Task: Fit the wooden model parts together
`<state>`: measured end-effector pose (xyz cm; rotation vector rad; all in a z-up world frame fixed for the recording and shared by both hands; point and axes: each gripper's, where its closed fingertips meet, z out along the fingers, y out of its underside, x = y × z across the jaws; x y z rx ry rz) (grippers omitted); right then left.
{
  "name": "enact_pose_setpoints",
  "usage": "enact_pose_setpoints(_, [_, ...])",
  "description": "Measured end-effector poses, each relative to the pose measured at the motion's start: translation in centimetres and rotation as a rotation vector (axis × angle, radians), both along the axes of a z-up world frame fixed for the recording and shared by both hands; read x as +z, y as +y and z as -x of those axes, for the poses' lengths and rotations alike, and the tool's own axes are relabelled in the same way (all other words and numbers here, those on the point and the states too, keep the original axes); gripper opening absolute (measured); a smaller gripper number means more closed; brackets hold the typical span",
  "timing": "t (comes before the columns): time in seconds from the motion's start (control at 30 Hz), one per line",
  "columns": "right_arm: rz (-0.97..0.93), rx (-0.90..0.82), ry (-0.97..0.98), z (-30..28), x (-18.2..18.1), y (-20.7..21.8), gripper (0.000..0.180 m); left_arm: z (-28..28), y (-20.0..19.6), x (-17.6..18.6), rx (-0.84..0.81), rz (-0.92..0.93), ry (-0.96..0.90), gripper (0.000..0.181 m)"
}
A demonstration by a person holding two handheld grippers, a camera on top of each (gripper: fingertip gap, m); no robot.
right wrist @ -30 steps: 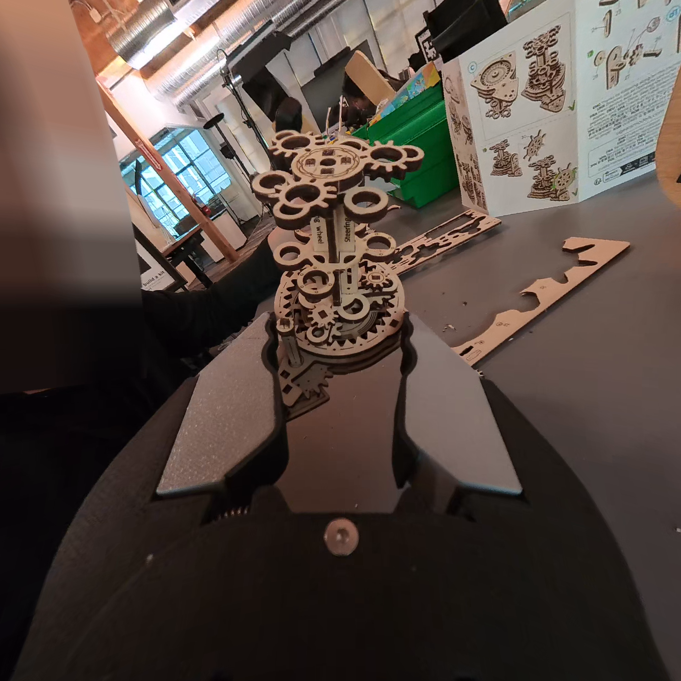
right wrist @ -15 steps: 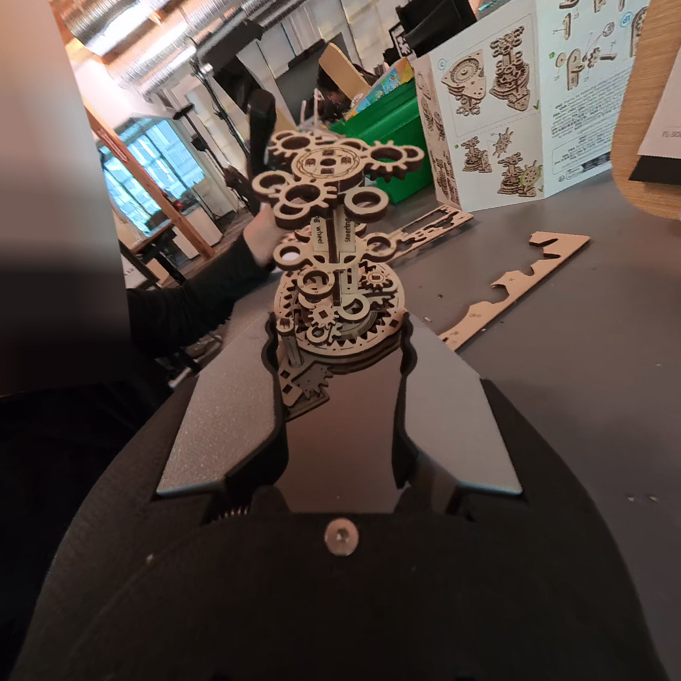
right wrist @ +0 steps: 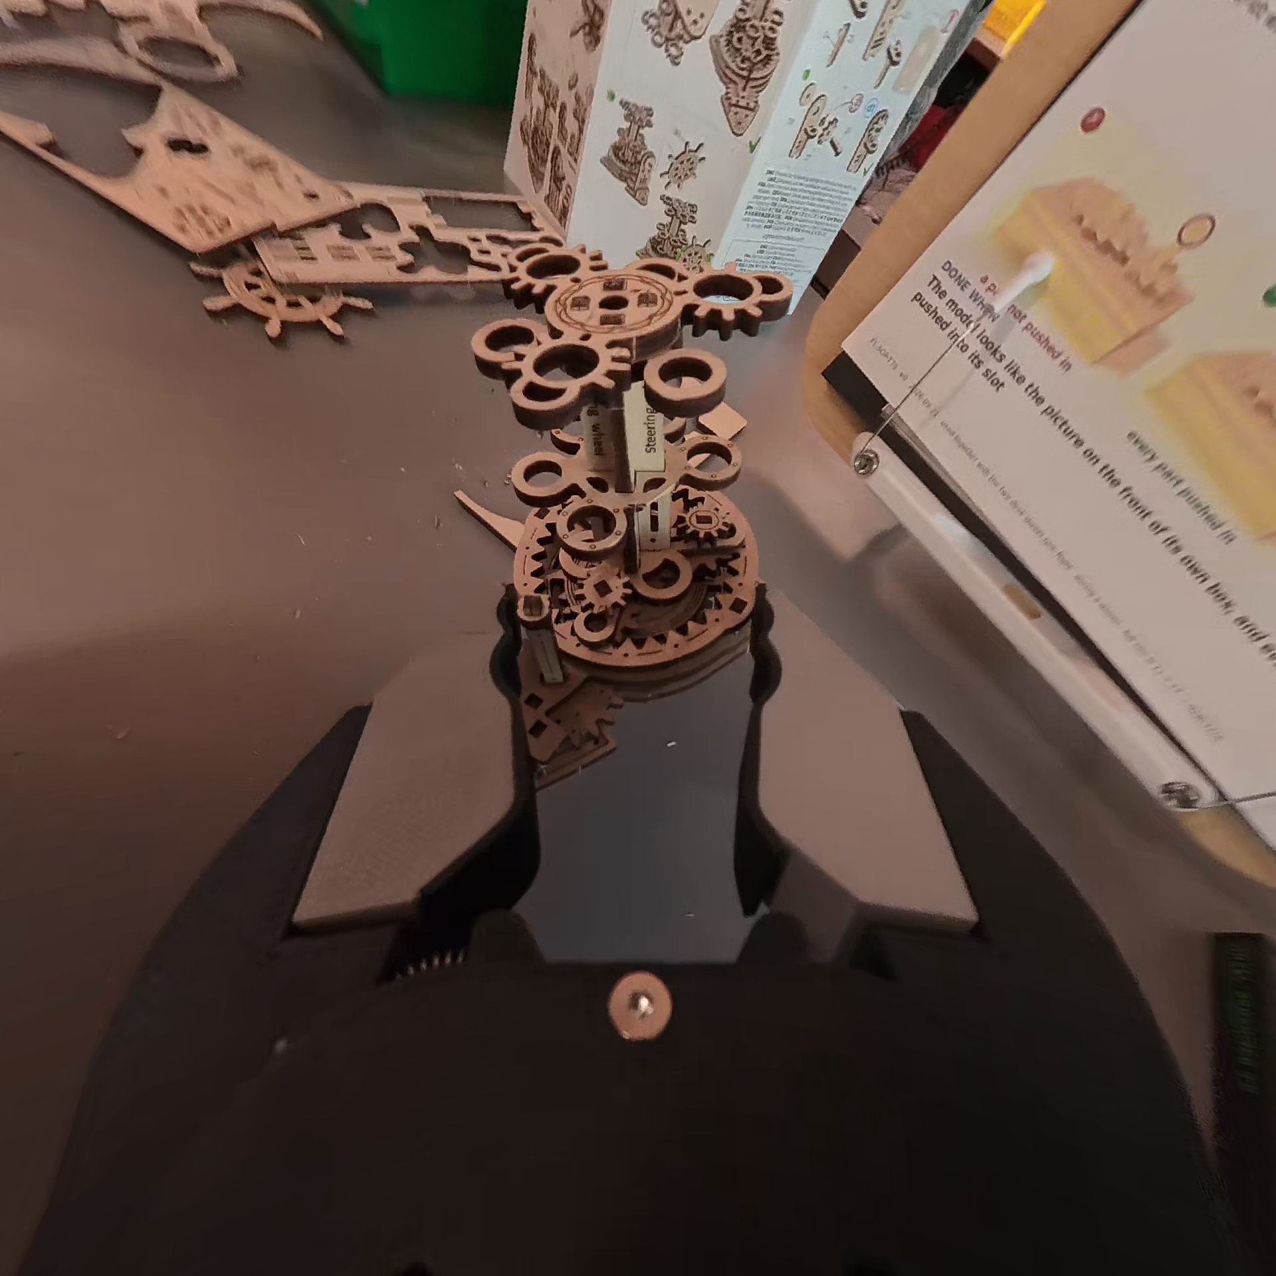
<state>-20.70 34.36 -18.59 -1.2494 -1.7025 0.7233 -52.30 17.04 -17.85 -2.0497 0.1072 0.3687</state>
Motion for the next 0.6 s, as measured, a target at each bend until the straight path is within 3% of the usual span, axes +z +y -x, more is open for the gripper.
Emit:
enact_pose_setpoints(0.2, [-0.059,-0.014,-0.007,0.12,-0.11,-0.04,0.064,0.05,-0.05,0.23,0.001,-0.008,0.001,0.028])
enact_pose_setpoints(0.6, [0.031,0.002,-0.007,0.24,-0.35,-0.23,0.064,0.17,-0.16,0.36,0.006,-0.01,0.008,0.028])
